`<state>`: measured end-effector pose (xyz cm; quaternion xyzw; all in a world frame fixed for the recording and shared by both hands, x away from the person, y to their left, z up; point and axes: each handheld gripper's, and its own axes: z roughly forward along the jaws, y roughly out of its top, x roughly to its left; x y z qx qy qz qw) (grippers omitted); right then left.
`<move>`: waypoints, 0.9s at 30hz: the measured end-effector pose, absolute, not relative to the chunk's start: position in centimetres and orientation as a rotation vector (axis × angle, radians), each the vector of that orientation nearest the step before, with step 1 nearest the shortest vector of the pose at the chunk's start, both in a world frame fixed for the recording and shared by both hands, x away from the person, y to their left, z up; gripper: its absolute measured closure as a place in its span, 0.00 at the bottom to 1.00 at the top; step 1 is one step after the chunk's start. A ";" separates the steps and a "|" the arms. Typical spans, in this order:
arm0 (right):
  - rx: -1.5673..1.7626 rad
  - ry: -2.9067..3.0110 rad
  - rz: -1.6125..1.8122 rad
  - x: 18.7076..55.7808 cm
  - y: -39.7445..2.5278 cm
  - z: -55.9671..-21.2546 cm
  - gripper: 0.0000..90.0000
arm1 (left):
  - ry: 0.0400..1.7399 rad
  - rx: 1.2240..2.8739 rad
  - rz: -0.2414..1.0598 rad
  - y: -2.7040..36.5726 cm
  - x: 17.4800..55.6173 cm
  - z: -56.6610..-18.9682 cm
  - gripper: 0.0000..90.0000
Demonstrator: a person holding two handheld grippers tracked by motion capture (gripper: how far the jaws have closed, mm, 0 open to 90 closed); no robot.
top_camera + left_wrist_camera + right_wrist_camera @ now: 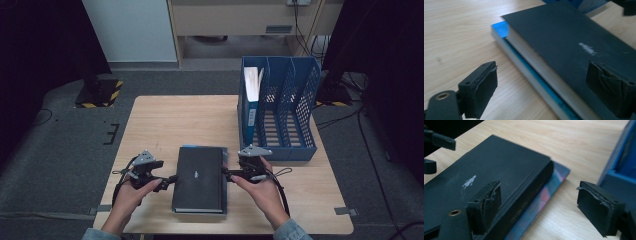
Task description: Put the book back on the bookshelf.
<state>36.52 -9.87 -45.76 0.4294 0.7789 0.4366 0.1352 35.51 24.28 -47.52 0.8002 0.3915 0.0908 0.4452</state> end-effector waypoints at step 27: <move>1.252 2.432 1.283 36.8 -8.2 -48.6 0.07 | 0.916 2.085 0.073 20.1 37.6 -47.9 0.20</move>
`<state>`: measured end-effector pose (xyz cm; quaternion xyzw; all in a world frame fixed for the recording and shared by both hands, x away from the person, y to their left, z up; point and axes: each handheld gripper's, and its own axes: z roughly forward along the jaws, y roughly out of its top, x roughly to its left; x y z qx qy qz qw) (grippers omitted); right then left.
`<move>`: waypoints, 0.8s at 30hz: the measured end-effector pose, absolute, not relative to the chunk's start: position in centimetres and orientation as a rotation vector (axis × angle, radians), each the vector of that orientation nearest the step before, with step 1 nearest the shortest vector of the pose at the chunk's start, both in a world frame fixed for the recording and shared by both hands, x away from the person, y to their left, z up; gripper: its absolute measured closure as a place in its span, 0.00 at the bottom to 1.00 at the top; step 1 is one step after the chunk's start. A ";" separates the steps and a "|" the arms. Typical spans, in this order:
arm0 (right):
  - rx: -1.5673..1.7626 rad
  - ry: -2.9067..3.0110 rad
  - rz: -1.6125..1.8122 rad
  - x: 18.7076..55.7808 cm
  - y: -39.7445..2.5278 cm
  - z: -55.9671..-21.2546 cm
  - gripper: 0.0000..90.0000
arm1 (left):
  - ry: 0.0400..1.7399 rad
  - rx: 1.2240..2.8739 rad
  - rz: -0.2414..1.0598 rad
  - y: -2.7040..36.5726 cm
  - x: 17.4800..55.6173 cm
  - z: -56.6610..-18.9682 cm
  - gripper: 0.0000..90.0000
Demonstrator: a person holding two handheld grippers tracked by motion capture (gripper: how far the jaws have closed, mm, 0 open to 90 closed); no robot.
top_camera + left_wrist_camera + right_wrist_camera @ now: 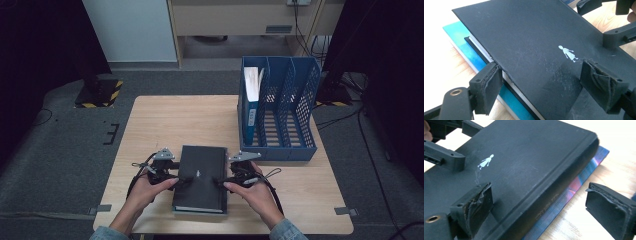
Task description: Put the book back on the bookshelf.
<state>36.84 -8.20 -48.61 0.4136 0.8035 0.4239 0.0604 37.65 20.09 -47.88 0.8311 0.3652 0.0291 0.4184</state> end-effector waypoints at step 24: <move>1.509 2.519 1.546 39.3 -9.2 -51.6 0.00 | 0.881 2.103 0.046 19.2 38.7 -48.0 0.19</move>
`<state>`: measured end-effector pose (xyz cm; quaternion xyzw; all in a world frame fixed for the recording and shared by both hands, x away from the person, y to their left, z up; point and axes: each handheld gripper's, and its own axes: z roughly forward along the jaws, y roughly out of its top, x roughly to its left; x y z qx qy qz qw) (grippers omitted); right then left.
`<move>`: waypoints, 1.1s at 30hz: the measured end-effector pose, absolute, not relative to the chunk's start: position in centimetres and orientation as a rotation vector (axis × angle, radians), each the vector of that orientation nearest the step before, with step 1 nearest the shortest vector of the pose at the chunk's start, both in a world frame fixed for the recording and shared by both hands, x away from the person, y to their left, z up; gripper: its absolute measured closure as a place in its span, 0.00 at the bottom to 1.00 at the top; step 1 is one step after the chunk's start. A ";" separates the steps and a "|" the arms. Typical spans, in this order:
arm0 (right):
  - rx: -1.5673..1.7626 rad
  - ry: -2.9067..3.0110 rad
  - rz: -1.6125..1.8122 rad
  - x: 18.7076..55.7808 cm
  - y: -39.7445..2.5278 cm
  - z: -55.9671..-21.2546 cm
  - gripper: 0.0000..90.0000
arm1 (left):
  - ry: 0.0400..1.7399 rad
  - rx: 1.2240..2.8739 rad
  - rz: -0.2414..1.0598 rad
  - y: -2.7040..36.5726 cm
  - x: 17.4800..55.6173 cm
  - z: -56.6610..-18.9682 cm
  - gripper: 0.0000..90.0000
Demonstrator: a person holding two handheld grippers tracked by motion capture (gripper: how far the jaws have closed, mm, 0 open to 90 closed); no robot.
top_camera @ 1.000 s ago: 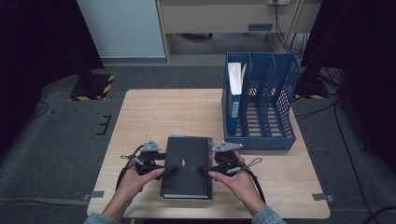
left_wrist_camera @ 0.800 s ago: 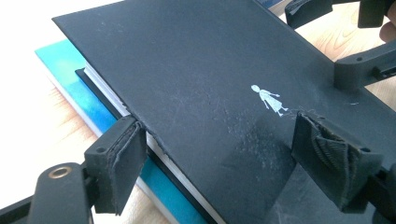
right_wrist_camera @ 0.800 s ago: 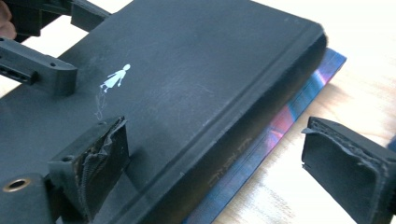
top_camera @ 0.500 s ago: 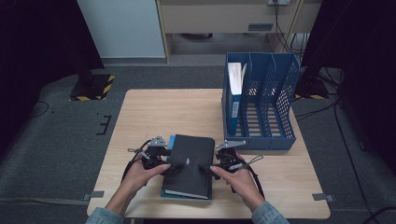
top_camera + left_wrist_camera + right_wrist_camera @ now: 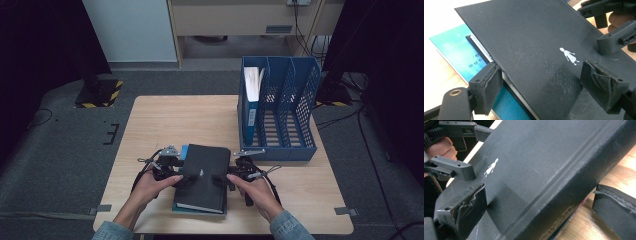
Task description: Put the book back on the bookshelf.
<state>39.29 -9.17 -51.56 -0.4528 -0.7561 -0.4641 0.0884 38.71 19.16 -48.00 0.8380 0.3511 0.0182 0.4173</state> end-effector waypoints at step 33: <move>-1.264 -2.455 -1.438 38.4 -9.4 -45.0 0.24 | 0.800 2.042 0.118 20.9 37.6 -44.5 0.44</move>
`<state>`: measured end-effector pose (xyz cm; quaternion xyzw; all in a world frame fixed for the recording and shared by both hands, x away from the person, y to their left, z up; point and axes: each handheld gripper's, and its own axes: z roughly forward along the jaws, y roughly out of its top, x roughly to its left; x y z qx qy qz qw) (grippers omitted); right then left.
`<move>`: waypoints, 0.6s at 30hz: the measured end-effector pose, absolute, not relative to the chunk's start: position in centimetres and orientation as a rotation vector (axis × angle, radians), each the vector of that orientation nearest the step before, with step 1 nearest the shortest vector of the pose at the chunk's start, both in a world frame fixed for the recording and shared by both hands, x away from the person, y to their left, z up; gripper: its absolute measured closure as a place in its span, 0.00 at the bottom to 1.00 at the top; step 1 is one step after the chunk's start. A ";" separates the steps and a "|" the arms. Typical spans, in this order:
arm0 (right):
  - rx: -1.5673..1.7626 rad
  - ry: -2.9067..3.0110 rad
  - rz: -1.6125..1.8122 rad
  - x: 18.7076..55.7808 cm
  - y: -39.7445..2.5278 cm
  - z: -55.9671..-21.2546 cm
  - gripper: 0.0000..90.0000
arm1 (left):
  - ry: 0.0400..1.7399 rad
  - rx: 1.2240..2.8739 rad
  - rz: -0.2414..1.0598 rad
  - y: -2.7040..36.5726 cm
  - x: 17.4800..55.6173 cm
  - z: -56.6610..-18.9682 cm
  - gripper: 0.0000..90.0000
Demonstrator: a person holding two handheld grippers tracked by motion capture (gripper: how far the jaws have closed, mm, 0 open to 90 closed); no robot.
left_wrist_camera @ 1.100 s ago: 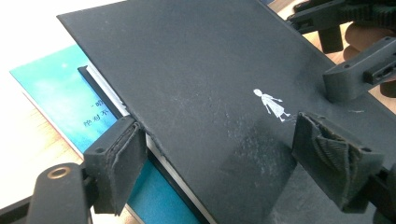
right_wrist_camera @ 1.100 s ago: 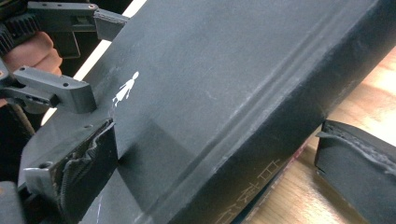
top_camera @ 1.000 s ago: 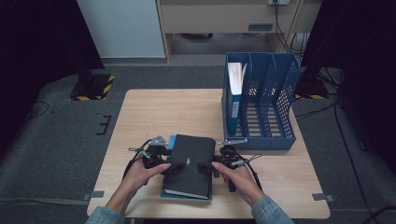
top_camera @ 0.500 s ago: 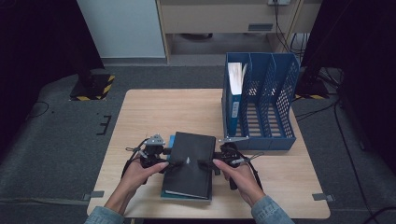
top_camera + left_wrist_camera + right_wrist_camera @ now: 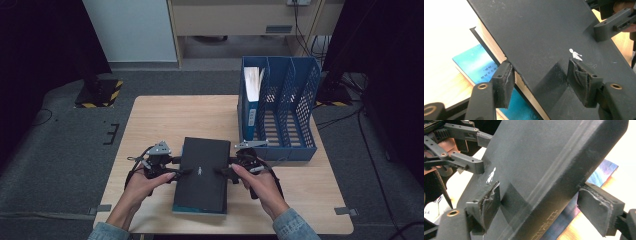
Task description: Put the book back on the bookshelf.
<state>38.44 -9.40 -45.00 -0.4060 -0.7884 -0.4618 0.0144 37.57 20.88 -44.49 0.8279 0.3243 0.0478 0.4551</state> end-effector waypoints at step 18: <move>-1.180 -2.617 -1.475 38.8 -9.8 -41.0 0.32 | 0.771 2.076 0.187 20.6 38.2 -41.5 0.60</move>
